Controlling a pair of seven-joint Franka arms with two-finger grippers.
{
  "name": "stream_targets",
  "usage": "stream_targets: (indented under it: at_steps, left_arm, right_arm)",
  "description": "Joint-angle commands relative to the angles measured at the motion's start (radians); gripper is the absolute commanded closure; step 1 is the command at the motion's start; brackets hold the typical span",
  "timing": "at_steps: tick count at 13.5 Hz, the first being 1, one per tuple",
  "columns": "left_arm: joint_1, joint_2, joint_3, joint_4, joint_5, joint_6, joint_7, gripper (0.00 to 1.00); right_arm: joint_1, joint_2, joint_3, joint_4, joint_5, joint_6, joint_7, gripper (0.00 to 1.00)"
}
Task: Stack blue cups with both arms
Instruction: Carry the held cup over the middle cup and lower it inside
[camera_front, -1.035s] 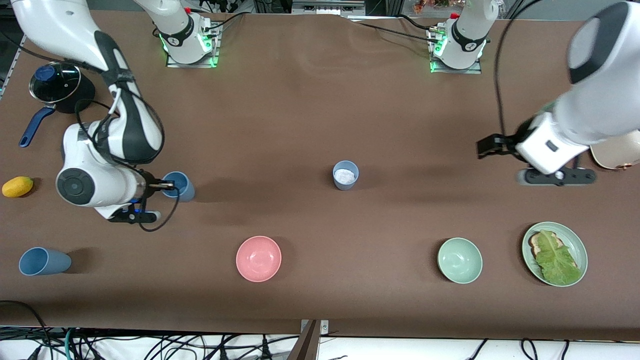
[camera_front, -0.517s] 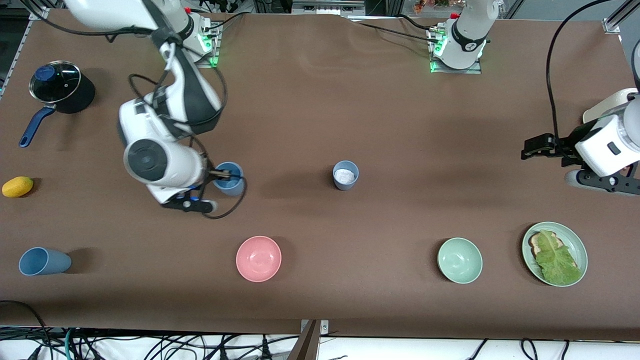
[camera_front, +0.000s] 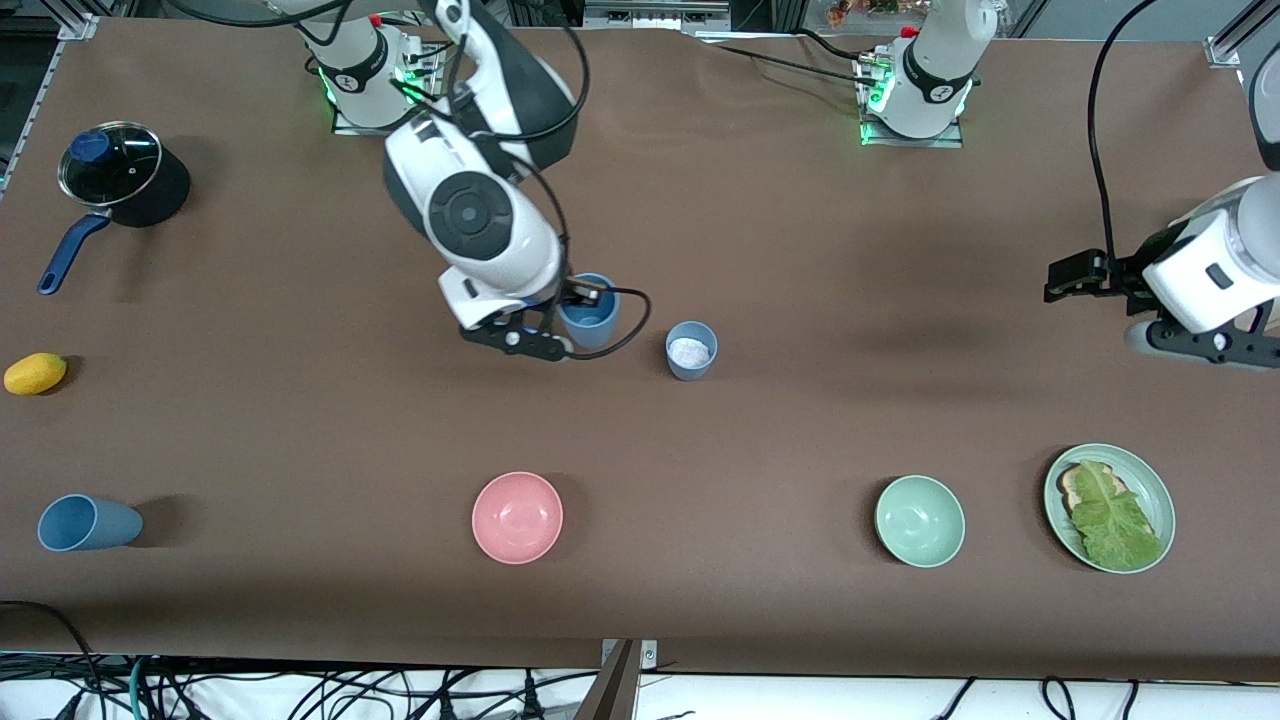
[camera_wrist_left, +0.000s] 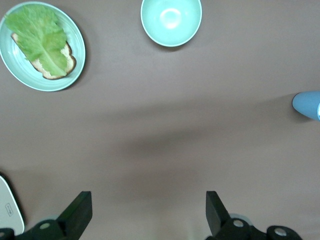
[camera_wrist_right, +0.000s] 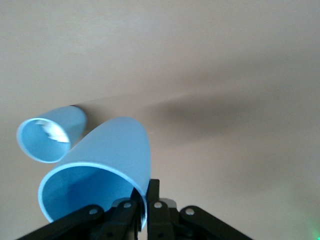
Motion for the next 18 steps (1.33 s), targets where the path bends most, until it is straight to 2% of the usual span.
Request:
stream_targets:
  at_steps: [1, 4, 6, 9, 14, 16, 18]
  left_arm:
    - [-0.037, -0.192, 0.042, -0.229, -0.023, 0.165, 0.016, 0.0]
    - [-0.084, -0.214, 0.084, -0.253, -0.02, 0.174, 0.028, 0.0]
    - [-0.075, -0.202, 0.088, -0.238, -0.025, 0.173, 0.032, 0.0]
    - [-0.092, -0.206, 0.091, -0.234, -0.019, 0.17, 0.029, 0.0]
    - [-0.121, -0.209, 0.111, -0.225, -0.02, 0.17, 0.027, 0.0]
    - [-0.192, -0.211, 0.188, -0.225, -0.017, 0.17, 0.027, 0.0]
    - [-0.177, -0.206, 0.197, -0.225, -0.022, 0.17, 0.03, 0.0]
  right_arm:
    - [0.064, 0.126, -0.009, 0.164, 0.018, 0.013, 0.123, 1.0]
    - [0.078, 0.142, -0.008, 0.164, 0.028, 0.088, 0.158, 1.0]
    - [0.081, 0.15, -0.008, 0.164, 0.079, 0.145, 0.165, 1.0]
    - [0.1, 0.173, -0.009, 0.166, 0.083, 0.22, 0.19, 1.0]
    - [0.12, 0.202, -0.009, 0.164, 0.09, 0.231, 0.19, 1.0]
    - [0.12, 0.211, -0.009, 0.164, 0.088, 0.231, 0.19, 1.0]
    - [0.12, 0.217, -0.011, 0.164, 0.088, 0.233, 0.188, 1.0]
